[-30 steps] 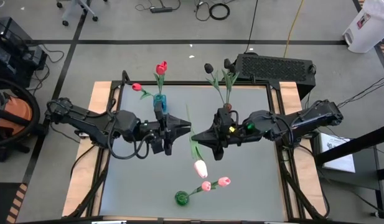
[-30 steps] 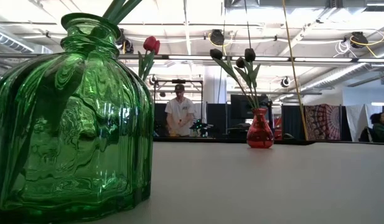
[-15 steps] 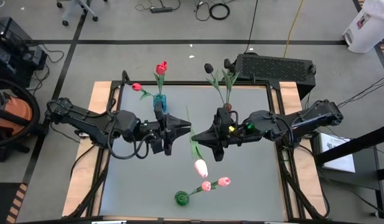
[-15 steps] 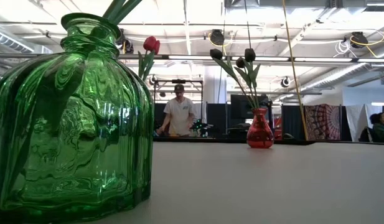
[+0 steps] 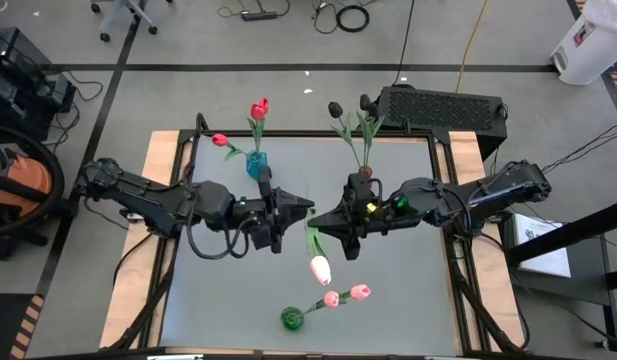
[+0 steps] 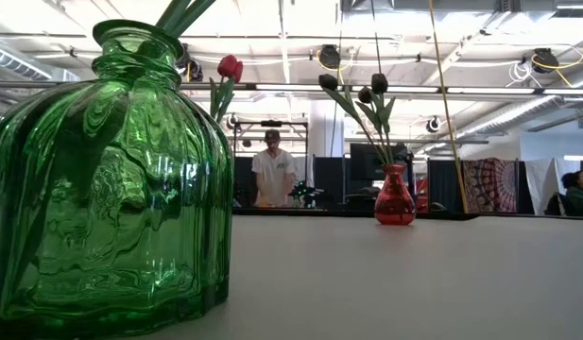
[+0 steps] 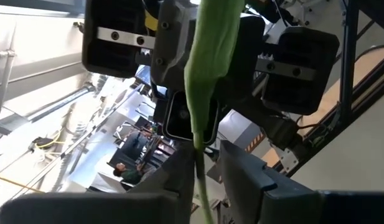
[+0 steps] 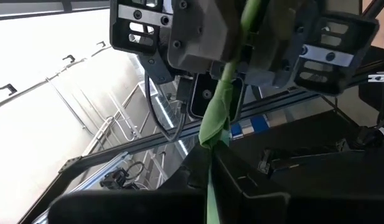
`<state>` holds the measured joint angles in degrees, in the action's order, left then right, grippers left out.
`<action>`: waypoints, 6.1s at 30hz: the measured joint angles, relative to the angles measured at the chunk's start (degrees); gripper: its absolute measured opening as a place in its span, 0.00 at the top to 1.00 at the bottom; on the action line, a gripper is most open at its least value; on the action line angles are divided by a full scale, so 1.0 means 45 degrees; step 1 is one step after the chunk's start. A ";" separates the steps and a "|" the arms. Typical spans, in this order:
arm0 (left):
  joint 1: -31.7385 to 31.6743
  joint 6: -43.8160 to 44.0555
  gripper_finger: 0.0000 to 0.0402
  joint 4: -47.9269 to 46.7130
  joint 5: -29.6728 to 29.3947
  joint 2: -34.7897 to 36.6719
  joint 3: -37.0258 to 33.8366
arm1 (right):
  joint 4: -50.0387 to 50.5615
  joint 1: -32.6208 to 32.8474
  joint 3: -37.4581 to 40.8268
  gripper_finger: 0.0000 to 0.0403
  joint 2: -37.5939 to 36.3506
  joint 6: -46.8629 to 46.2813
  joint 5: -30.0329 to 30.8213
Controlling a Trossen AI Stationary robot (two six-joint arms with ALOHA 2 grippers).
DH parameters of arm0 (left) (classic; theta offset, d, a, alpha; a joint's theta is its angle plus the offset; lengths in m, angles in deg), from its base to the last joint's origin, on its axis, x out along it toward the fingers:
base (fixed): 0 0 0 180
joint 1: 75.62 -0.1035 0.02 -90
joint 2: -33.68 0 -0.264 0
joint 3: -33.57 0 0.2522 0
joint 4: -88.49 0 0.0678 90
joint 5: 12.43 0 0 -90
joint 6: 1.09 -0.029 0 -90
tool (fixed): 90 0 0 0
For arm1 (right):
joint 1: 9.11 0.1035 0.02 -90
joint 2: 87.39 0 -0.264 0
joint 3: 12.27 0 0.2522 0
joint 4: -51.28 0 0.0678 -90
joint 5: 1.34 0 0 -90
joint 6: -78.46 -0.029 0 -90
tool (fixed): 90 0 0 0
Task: Sort flowers into vase by color
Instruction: Put the pink tulip into the green vase
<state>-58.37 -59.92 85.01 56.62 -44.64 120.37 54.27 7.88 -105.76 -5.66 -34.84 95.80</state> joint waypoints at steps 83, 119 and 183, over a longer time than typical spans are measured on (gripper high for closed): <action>0.6847 1.6118 0.98 -0.3399 -0.6159 -0.0346 -0.0846 | 0.5417 0.0609 -0.0008 0.59 -0.1044 1.5656 -0.0261; 0.6052 1.6668 0.98 0.6958 -0.7374 -0.2768 -0.5751 | 0.5432 0.0607 -0.0008 0.59 -0.1035 1.5573 -0.0277; 0.5581 1.7996 0.98 0.6684 -0.5674 -0.3110 -0.5731 | 0.5429 0.0604 -0.0007 0.59 -0.1035 1.5568 -0.0277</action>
<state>-33.25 21.06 115.08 31.09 -58.64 94.57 78.70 10.60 -105.80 -10.32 35.22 94.55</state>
